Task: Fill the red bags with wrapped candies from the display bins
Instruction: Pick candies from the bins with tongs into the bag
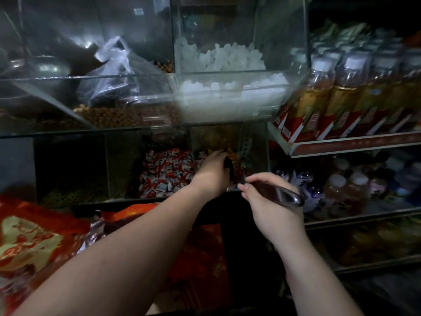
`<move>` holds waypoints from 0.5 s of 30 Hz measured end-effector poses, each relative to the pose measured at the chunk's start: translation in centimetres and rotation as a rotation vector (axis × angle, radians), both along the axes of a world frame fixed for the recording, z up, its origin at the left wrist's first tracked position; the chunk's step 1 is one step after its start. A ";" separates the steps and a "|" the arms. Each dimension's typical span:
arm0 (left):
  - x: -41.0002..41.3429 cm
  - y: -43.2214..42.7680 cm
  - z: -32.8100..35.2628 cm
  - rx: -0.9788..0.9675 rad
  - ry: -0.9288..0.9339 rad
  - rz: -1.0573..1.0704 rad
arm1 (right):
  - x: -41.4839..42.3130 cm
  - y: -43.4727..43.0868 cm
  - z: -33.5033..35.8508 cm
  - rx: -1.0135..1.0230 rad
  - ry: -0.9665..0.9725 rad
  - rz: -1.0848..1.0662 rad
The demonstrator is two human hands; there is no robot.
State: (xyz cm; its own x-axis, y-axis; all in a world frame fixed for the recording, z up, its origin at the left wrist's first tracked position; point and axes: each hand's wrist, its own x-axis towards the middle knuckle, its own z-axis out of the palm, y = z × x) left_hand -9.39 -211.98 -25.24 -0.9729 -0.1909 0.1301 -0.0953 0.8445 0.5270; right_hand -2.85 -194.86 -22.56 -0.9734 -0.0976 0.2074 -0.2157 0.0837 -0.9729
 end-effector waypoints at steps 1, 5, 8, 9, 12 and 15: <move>0.0 0.0 0.0 0.027 -0.013 0.004 | -0.1 0.1 0.0 0.079 0.072 -0.006; 0.3 0.2 0.4 0.126 -0.035 0.019 | 0.8 0.5 1.0 0.149 0.246 -0.024; 1.0 0.4 0.8 0.158 -0.001 -0.002 | 2.2 0.9 2.4 0.101 0.219 -0.045; 1.5 0.4 1.2 0.152 0.019 -0.010 | 2.6 1.1 3.1 0.049 0.150 -0.019; 4.0 0.6 2.9 0.117 0.121 -0.047 | 4.3 1.7 5.6 -0.091 -0.083 0.114; 7.9 0.3 4.7 0.019 0.210 -0.055 | 6.3 1.4 7.7 -0.190 -0.264 0.205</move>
